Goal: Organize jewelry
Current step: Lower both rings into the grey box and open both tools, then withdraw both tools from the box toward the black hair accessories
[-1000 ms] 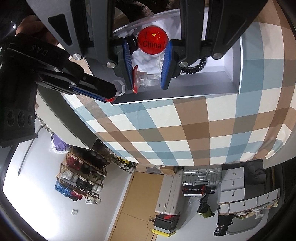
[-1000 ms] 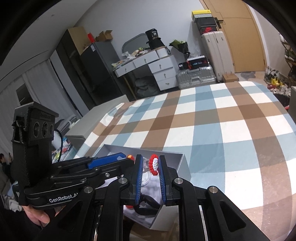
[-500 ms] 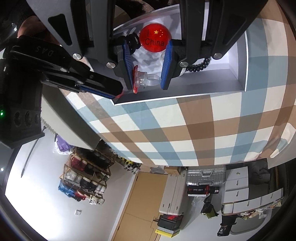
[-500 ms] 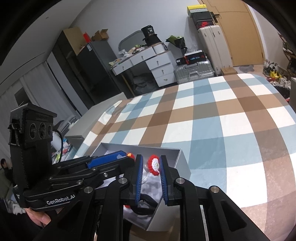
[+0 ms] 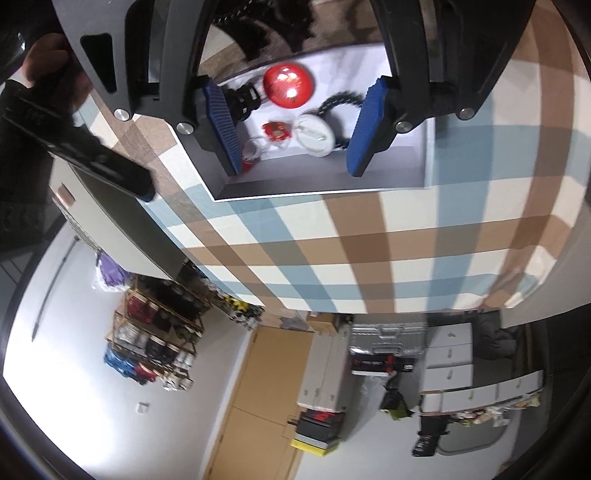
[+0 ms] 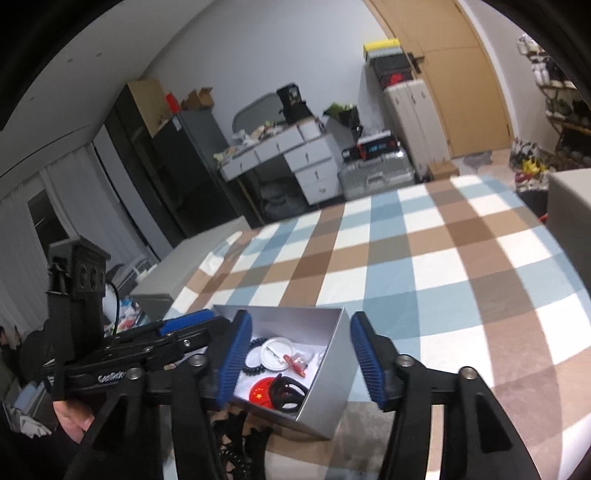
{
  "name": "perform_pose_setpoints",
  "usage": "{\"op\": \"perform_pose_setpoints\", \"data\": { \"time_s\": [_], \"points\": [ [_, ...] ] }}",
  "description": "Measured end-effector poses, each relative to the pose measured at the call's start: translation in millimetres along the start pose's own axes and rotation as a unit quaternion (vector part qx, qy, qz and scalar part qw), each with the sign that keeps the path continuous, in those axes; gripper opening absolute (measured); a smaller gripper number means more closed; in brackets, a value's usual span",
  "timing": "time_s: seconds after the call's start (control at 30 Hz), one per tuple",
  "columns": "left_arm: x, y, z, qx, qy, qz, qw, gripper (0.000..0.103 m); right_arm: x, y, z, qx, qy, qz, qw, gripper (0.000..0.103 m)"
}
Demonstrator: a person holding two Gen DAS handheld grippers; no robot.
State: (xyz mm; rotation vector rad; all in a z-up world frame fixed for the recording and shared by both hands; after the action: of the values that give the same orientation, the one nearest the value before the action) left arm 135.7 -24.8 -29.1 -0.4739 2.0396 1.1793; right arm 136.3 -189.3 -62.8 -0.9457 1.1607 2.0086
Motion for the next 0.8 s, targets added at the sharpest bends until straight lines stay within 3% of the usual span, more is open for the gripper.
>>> {"op": "perform_pose_setpoints", "data": {
  "time_s": [0.2,0.43,0.7,0.8],
  "points": [
    [4.4,19.1,4.6,-0.039,0.007,-0.023,0.999,0.065,4.5,19.6,12.4,0.005,0.017,-0.02,1.0,0.071],
    [10.4,42.0,0.0,-0.074,0.002,-0.061,0.9954,0.081,13.7,31.6,25.0,-0.005,0.019,-0.016,1.0,0.073],
    [22.8,61.3,1.5,-0.104,0.008,-0.076,0.9917,0.084,25.9,54.6,45.3,-0.004,0.044,-0.025,0.999,0.077],
    [31.0,68.1,3.3,-0.114,0.016,-0.079,0.9902,0.096,32.7,60.3,50.7,-0.003,0.05,-0.024,0.998,0.081]
  ]
}}
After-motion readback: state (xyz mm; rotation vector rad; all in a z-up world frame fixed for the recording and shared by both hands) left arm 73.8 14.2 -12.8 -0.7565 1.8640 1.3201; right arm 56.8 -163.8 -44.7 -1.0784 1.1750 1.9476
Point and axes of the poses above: each gripper's, at about its wrist camera, not at the fingertips, and y roughly against the way its jaws point, z to its left, x to its underside, the point moved 1 cm from there along -y, roughly the way its jaws point, and after that the axes turned 7 degrees about x, right-handed, at the moved point
